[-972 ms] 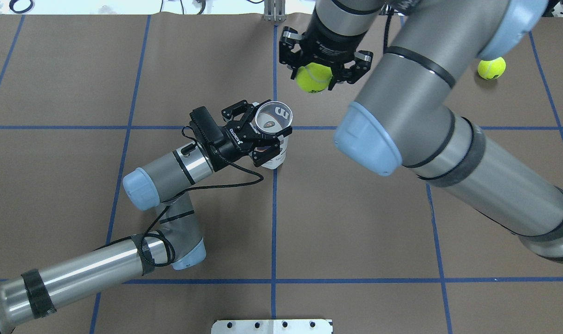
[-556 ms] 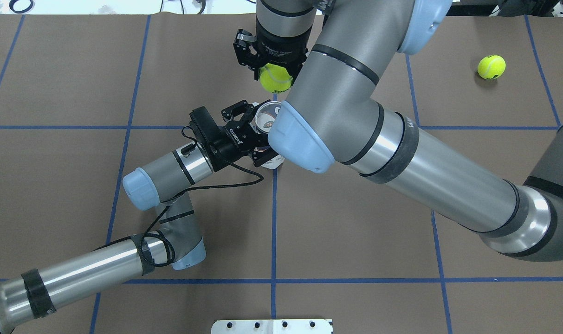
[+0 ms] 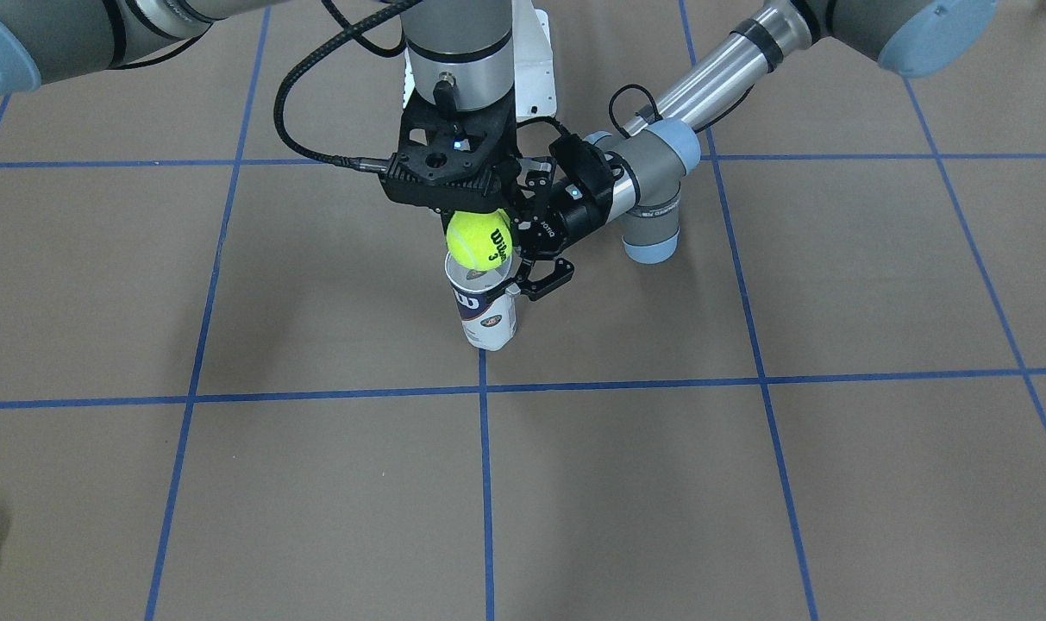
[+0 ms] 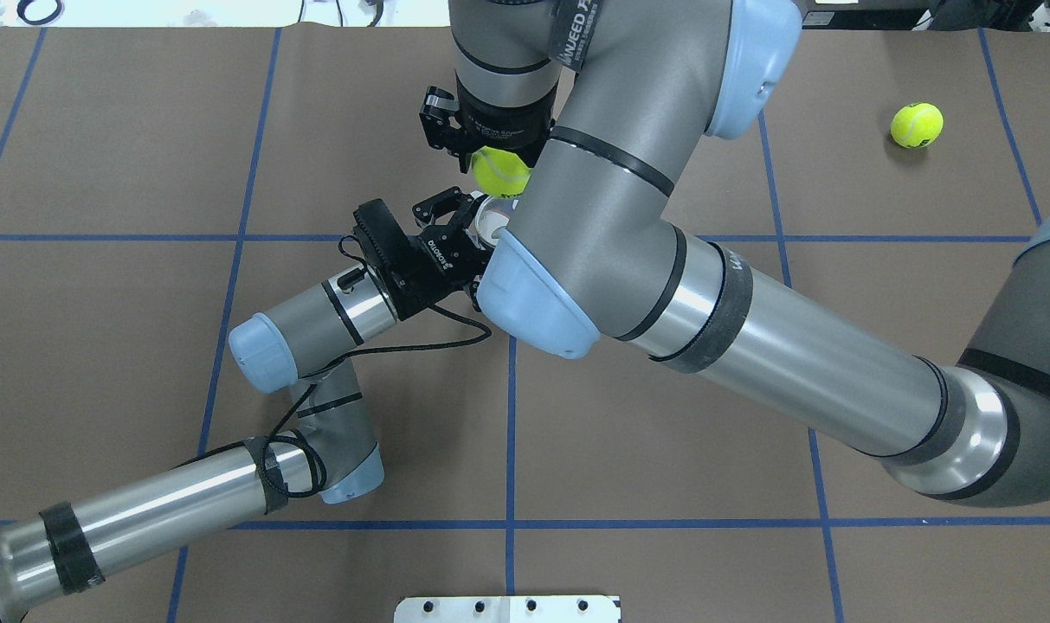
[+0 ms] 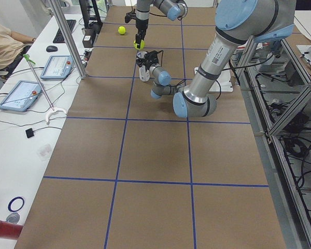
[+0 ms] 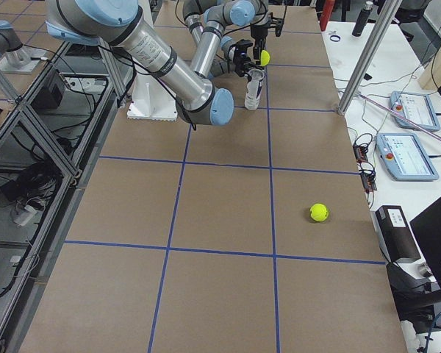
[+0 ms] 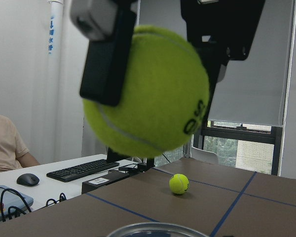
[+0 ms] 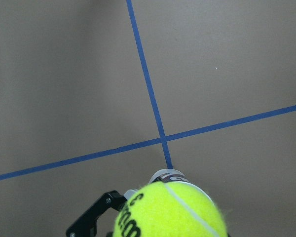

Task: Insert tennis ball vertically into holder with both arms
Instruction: 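Open the right gripper to drop the ball into the tube, then move the right gripper to the farther yellow ball, then grasp the farther ball with the right gripper and lift it, then carry the second ball with the right gripper above the tube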

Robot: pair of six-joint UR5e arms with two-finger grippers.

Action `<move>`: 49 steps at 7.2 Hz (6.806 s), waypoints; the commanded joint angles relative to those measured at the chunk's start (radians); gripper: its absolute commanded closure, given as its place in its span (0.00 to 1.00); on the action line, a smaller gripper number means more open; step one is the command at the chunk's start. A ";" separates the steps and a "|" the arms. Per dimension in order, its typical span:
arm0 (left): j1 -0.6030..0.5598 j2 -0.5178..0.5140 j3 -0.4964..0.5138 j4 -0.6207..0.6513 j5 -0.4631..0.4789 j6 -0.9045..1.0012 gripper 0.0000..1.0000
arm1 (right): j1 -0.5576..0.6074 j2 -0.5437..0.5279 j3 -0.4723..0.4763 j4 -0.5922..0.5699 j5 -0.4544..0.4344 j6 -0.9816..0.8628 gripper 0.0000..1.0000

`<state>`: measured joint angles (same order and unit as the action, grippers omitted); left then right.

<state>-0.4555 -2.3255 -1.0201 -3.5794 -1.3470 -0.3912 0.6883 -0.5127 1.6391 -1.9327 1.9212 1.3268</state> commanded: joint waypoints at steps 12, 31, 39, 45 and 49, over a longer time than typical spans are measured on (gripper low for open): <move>-0.005 0.011 -0.011 0.001 0.008 0.000 0.08 | 0.405 -0.395 0.033 0.135 0.200 -0.737 0.01; -0.002 0.020 -0.023 -0.002 0.008 -0.003 0.04 | 0.479 -0.432 -0.842 0.985 0.030 -1.059 1.00; 0.003 0.018 -0.023 0.004 0.009 -0.003 0.04 | 0.351 -0.484 0.076 0.483 0.317 -0.277 1.00; 0.003 0.017 -0.023 0.007 0.008 -0.003 0.04 | 0.028 -0.158 0.204 0.097 0.062 0.063 1.00; 0.003 0.017 -0.023 0.007 0.008 -0.003 0.04 | -0.015 -0.075 0.102 0.096 0.009 0.078 0.48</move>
<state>-0.4525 -2.3086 -1.0431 -3.5726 -1.3391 -0.3942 0.6814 -0.5925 1.7475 -1.8367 1.9455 1.4050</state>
